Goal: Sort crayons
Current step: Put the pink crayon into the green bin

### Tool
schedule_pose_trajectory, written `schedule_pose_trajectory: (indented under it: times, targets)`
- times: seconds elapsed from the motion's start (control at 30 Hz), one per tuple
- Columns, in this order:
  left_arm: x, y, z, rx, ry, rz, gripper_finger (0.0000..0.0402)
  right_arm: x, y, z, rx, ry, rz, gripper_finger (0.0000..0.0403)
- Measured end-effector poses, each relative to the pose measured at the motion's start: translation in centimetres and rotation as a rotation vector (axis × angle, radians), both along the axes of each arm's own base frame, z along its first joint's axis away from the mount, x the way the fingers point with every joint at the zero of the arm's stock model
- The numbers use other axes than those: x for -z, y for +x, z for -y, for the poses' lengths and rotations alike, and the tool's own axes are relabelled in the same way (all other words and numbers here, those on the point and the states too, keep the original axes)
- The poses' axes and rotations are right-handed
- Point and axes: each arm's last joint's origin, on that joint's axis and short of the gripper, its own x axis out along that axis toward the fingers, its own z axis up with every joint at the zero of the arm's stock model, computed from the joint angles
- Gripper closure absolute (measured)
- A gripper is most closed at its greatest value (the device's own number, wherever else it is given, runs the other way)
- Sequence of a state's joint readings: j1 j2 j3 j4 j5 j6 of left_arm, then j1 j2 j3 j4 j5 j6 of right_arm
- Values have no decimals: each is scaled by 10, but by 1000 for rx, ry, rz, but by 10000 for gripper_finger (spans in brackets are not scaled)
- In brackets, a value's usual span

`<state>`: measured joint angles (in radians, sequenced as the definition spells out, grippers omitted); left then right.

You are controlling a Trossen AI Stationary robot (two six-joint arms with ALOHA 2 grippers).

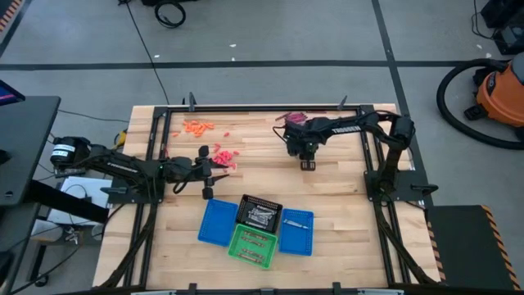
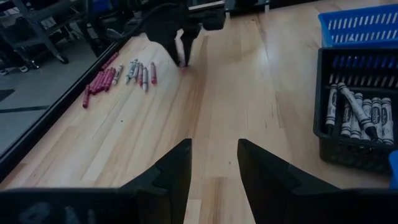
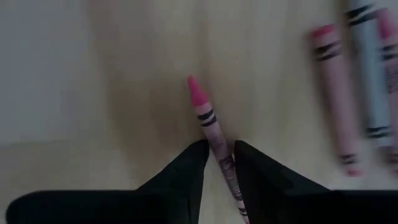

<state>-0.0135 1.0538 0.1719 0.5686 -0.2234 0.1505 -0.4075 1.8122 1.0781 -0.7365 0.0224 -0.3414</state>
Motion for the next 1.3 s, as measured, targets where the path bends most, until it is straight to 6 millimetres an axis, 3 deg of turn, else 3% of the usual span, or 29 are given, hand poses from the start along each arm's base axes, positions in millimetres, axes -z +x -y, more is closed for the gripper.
schedule_pose_trajectory:
  times: [0.13,0.27,0.63,0.8,1.3]
  targets:
    - [0,0,0,0,1,4,260,-2,-2,7,50,90,25,316]
    - [0,0,0,0,1,4,260,1,-6,9,62,62,13,332]
    - [0,0,0,0,1,4,260,7,0,-12,0,-69,-25,392]
    - [0,0,0,0,1,4,260,7,3,-17,3,-91,-29,395]
    - [0,0,0,0,1,4,260,-31,34,-31,25,-27,73,394]
